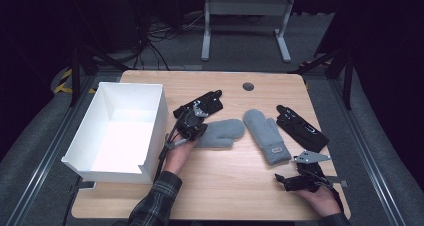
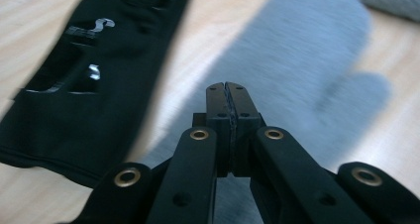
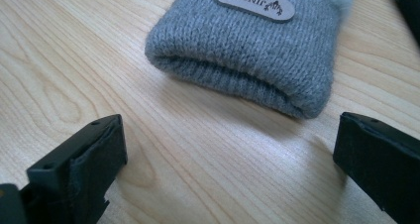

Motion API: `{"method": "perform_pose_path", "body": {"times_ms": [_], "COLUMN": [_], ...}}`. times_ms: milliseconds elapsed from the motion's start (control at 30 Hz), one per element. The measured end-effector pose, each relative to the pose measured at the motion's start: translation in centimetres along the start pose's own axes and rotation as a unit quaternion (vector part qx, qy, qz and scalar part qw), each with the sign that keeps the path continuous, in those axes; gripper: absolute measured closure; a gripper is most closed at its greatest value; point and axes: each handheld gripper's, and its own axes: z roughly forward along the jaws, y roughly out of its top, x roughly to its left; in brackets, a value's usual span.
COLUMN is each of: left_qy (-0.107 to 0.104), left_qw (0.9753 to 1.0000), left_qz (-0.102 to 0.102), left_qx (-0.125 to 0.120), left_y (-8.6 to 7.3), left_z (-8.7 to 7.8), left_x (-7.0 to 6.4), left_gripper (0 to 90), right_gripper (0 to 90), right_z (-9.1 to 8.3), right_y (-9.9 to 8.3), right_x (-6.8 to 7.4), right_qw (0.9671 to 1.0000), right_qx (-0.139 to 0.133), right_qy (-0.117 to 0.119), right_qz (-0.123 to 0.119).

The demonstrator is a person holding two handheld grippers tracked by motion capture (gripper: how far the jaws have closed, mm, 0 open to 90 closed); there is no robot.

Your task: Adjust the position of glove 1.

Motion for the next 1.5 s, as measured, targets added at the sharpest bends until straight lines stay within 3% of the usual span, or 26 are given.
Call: {"method": "perform_pose_path", "body": {"times_ms": [300,600,1067,1500], "left_qy": [0.022,0.008,-0.021,-0.056], "left_qw": [0.9995,0.9986,0.9944,0.9910], "left_qz": [-0.012,-0.012,-0.002,0.018], "left_qx": [0.019,0.051,0.104,0.120], "left_y": [1.1,0.5,-0.5,-1.9], "left_z": [1.2,2.8,1.2,-0.2], "left_x": [2.1,2.3,0.6,-1.4], "left_gripper": [89.9,89.9,89.9,89.9], "right_gripper": [0.5,0.5,0.5,0.5], "right_z": [0.0,0.0,0.0,0.0], "right_y": [0.0,0.0,0.0,0.0], "right_x": [0.0,0.0,0.0,0.0], "right_qw": [1.0000,1.0000,1.0000,1.0000], "right_qx": [0.000,0.000,0.000,0.000], "right_qy": [0.002,0.002,0.003,0.003], "right_qz": [-0.002,-0.002,-0.003,-0.003]}}
